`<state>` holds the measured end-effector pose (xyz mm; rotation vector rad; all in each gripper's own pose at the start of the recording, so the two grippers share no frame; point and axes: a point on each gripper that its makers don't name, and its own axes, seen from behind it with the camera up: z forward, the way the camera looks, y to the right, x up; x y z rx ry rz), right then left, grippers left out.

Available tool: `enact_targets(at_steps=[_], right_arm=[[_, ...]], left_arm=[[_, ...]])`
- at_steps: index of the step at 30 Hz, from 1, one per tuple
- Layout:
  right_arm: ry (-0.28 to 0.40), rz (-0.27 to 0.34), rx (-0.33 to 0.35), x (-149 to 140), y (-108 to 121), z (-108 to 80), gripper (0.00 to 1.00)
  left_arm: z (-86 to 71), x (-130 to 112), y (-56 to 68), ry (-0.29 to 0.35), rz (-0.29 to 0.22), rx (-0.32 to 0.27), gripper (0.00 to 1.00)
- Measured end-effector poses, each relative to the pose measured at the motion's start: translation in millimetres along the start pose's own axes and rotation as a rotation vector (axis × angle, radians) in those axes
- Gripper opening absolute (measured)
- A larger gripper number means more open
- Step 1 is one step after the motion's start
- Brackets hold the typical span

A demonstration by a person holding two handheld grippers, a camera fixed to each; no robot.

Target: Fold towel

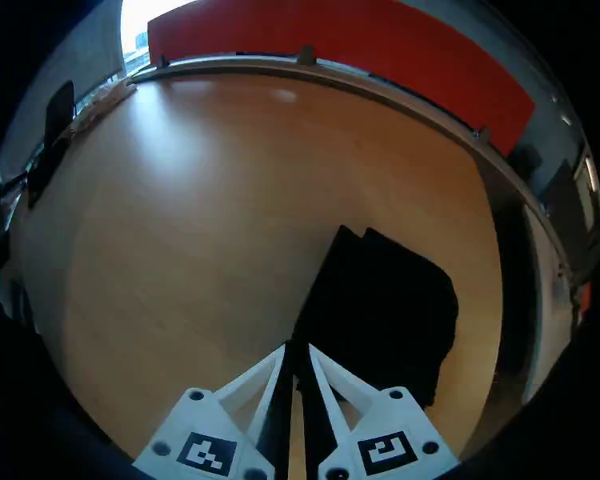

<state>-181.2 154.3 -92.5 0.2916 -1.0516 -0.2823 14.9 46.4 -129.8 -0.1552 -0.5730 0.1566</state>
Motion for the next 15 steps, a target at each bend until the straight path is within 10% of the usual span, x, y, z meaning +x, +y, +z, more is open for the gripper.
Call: enact_targets(at_steps=[15], right_arm=[[-0.026, -0.010, 0.019, -11.7, -2.5, -2.8, 0.06]], left_arm=[[-0.6, 0.2, 2.0, 0.000, 0.002, -0.002, 0.99]])
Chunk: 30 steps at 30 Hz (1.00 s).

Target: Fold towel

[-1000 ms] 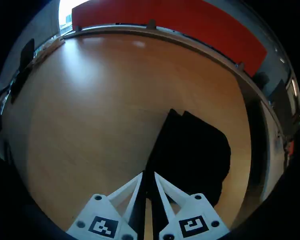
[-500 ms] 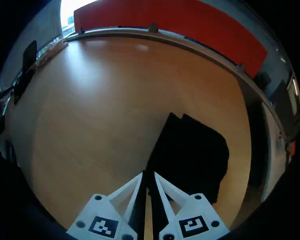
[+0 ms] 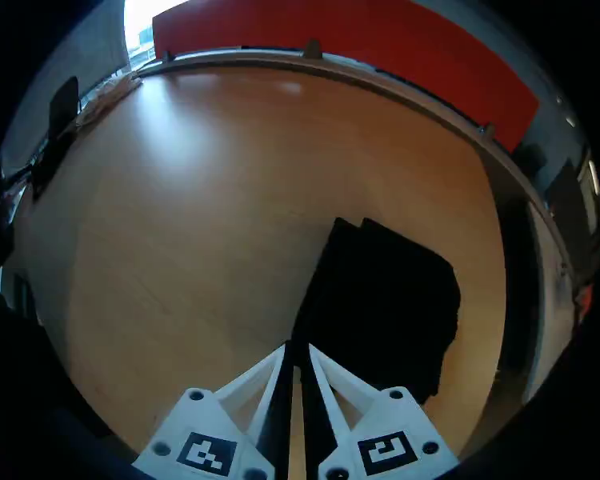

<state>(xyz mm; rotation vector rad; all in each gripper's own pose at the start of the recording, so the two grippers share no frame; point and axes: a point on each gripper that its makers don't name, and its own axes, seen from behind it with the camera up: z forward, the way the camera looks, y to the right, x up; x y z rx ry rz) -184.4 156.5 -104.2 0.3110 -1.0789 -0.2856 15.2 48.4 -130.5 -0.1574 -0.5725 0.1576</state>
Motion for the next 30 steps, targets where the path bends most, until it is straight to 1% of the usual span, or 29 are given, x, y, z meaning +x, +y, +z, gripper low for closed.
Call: enact_targets(at_steps=[3, 5, 7, 9, 10, 11, 15, 17, 21, 24, 30], right_arm=[[-0.002, -0.001, -0.003, -0.1, 1.0, 0.7, 0.07], [-0.004, -0.002, -0.005, -0.9, 1.1, 1.1, 0.13], [-0.006, -0.002, -0.004, -2.0, 0.2, 1.5, 0.30], [-0.007, -0.003, -0.001, -3.3, -1.6, 1.9, 0.55], [-0.005, -0.004, -0.001, -3.7, -2.4, 1.6, 0.64], [-0.002, -0.005, -0.001, -4.1, -3.1, 1.4, 0.71], [0.010, 0.000, -0.013, -4.4, -2.8, 0.6, 0.96], [0.020, 0.019, -0.021, -3.3, -0.9, 0.5, 1.00], [0.044, 0.068, -0.027, 0.4, 2.3, -0.3, 1.00], [0.049, 0.090, -0.025, 0.3, 3.8, -1.3, 1.00], [0.050, 0.089, -0.032, -2.0, 6.4, -3.2, 1.00]], left_arm=[[0.4, 0.3, -0.3, -0.001, 0.003, 0.001, 0.99], [0.7, 0.7, -0.4, 0.000, 0.003, 0.001, 0.99], [0.9, 1.0, -0.6, 0.000, 0.004, 0.001, 0.99], [1.1, 1.2, -0.8, 0.000, 0.003, 0.001, 0.99], [1.3, 1.2, -0.8, 0.000, 0.003, 0.002, 0.99], [1.5, 1.3, -0.9, 0.000, 0.004, 0.002, 0.99], [2.5, 1.9, -2.1, 0.000, 0.006, 0.003, 0.99], [3.2, 2.5, -2.8, 0.000, 0.006, 0.004, 0.99], [4.8, 3.7, -4.3, 0.001, 0.004, 0.006, 0.99], [6.0, 4.2, -4.9, 0.001, 0.005, 0.006, 0.99], [8.0, 6.3, -5.9, 0.002, 0.003, 0.007, 0.99]])
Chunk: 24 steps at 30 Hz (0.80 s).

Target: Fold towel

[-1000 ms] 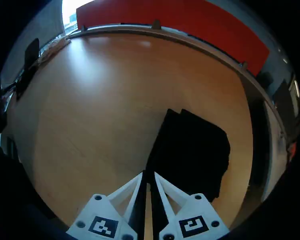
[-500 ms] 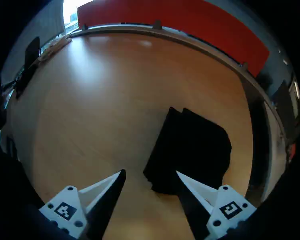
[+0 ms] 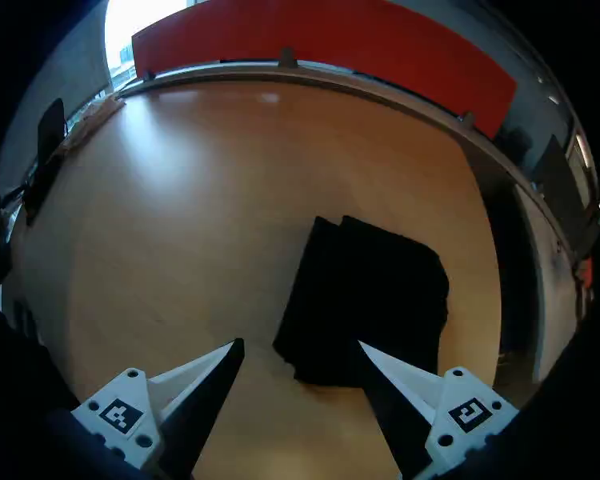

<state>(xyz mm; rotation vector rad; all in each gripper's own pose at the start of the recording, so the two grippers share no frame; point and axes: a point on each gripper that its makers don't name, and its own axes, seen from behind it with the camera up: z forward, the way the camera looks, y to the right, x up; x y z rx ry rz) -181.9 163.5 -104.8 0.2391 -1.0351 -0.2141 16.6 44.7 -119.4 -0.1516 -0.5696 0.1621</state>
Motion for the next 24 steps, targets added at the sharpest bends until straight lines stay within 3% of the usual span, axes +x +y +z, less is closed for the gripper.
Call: enact_targets(at_steps=[9, 18, 24], right_arm=[[0.024, 0.038, -0.015, 3.5, 5.2, -1.9, 1.00], [0.093, 0.158, -0.053, 14.2, 18.8, -6.6, 1.00], [0.139, 0.205, -0.094, 20.0, 29.6, -11.4, 1.00]], left_arm=[[0.7, 1.5, -0.9, 0.002, -0.003, 0.001, 0.99], [1.8, 3.8, -4.7, 0.006, -0.012, 0.008, 0.99], [2.4, 6.3, -7.8, 0.010, -0.013, 0.012, 0.99]])
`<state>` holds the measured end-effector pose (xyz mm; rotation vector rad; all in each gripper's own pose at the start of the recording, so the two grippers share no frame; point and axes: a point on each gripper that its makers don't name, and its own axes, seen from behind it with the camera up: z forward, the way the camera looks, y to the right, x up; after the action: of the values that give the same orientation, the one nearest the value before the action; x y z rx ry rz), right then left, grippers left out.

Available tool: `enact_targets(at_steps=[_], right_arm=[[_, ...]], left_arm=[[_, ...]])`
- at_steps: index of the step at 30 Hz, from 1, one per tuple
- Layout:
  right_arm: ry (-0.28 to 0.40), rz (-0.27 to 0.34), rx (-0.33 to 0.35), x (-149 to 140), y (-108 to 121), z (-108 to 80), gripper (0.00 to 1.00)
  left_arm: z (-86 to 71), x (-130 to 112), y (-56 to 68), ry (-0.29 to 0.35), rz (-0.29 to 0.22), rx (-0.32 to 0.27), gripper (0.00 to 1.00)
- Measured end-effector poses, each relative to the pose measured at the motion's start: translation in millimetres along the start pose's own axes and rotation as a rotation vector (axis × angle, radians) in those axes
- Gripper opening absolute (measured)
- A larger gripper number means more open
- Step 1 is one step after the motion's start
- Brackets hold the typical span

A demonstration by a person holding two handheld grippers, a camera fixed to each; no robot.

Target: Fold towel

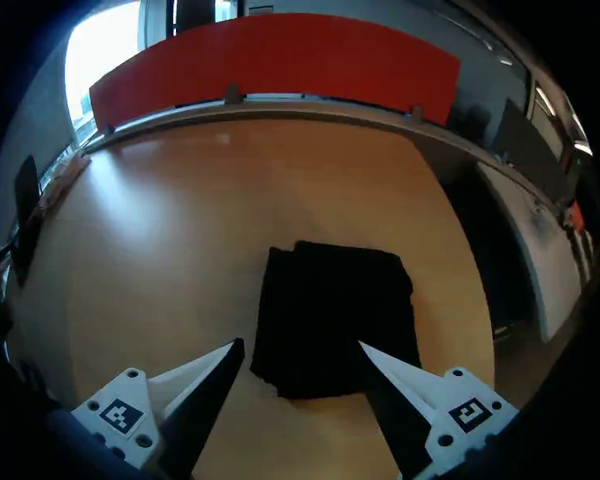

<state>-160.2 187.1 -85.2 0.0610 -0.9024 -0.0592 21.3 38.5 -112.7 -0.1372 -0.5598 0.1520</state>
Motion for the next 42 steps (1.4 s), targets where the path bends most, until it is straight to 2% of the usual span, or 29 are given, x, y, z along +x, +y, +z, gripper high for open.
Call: enact_targets(at_steps=[12, 21, 30, 36, 42], right_arm=[[0.108, 0.039, -0.052, 23.4, 4.6, -6.9, 1.00], [0.215, 0.068, -0.080, 49.1, 3.8, -20.0, 1.00], [0.285, 0.076, -0.107, 64.9, 3.7, -27.6, 1.00], [0.351, 0.082, -0.164, 82.8, 8.6, -33.2, 1.00], [0.431, 0.056, -0.199, 99.5, 6.5, -41.3, 1.00]], left_arm=[[0.3, 6.4, -4.8, 0.015, -0.013, 0.009, 0.98], [-0.5, 10.1, -5.9, 0.023, -0.022, 0.016, 0.99], [0.4, 17.4, -8.1, 0.043, -0.043, 0.027, 0.99], [2.0, 23.7, -9.2, 0.060, -0.069, 0.030, 0.98], [3.7, 32.4, -8.5, 0.082, -0.093, 0.028, 0.99]])
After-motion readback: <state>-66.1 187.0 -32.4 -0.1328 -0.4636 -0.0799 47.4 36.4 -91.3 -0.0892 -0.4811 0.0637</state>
